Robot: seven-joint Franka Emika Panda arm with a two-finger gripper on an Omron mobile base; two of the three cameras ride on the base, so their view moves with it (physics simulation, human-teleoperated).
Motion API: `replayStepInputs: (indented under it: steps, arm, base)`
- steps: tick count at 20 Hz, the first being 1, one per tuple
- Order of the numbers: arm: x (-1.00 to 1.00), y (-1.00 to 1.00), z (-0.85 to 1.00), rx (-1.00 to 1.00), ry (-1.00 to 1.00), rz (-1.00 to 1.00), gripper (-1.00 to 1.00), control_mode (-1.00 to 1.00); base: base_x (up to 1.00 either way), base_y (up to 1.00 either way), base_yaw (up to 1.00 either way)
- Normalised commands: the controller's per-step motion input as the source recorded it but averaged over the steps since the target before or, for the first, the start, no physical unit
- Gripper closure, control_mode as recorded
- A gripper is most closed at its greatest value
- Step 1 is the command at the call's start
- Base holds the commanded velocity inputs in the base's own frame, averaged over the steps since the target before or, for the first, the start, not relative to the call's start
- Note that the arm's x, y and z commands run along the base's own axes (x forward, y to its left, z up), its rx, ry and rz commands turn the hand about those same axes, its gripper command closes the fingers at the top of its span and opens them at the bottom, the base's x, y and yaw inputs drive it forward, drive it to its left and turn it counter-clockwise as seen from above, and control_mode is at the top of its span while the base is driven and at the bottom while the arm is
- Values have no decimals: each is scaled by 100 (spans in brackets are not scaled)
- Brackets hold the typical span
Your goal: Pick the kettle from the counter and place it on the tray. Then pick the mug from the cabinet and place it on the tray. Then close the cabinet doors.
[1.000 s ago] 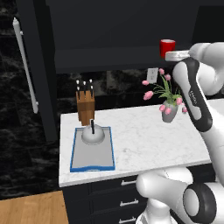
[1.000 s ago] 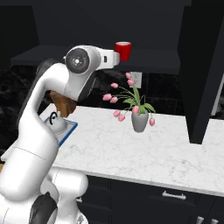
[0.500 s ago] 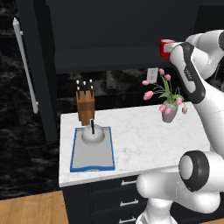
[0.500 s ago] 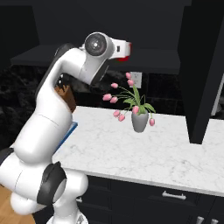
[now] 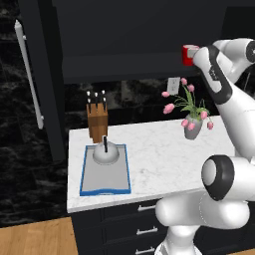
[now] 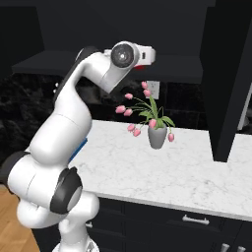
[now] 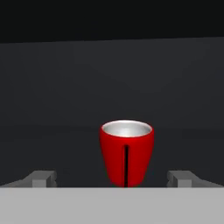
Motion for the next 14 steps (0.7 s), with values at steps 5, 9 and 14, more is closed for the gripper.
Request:
replayStepInputs:
  steps: [5, 9, 14]
  arm:
    - [26, -1, -10, 0, -1, 0, -100, -100]
    - [31, 0, -5, 0, 0, 0, -100, -100]
    - [33, 0, -4, 0, 0, 0, -100, -100]
  base:
    - [0, 0, 0]
    - [0, 0, 0]
    - [0, 0, 0]
